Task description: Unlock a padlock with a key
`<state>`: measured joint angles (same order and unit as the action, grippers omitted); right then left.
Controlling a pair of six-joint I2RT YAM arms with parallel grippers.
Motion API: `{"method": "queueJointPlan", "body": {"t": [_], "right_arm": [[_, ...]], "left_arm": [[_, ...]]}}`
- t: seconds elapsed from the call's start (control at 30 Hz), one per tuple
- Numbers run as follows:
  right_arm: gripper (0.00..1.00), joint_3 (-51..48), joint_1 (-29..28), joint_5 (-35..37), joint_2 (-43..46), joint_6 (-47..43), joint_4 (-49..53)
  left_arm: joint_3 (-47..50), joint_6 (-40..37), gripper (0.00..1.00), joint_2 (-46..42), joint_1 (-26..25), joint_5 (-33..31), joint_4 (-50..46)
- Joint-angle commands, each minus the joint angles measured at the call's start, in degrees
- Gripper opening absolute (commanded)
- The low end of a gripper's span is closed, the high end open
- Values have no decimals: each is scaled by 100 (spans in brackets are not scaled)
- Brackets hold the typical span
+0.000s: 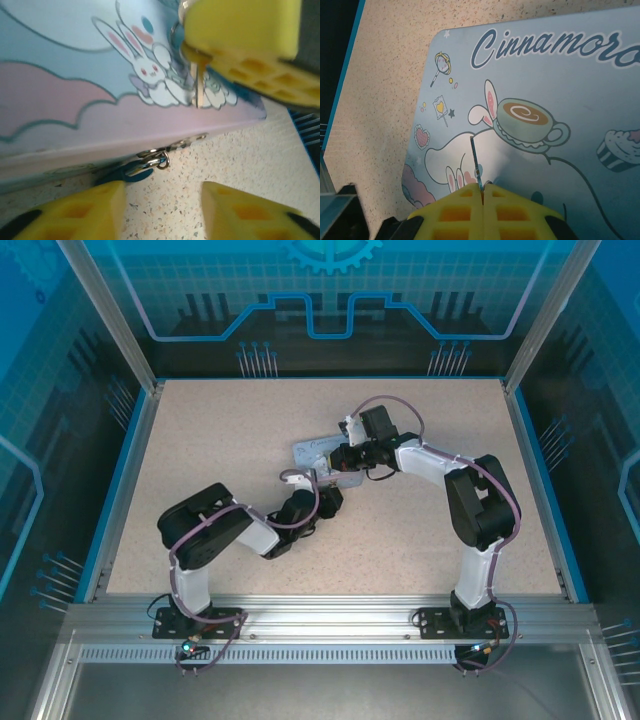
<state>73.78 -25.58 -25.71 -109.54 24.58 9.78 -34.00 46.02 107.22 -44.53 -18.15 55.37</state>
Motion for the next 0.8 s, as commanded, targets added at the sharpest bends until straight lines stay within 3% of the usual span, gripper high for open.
{"method": "queueJointPlan", "body": {"t": [0.0, 0.13, 0.3, 0.77], "right_arm": [[0, -153, -6, -181, 56, 46, -73], [0, -158, 93, -258, 354, -61, -131], [0, -211, 391, -607, 548, 38, -532], [0, 813, 234, -937, -680, -39, -346]], "left_arm": [[155, -352, 55, -309, -38, -415, -303], [179, -522, 63, -510, -13, -620, -662], [322, -530, 66, -596, 239, -554, -555], [731, -872, 75, -1421, 349, -522, -628]]}}
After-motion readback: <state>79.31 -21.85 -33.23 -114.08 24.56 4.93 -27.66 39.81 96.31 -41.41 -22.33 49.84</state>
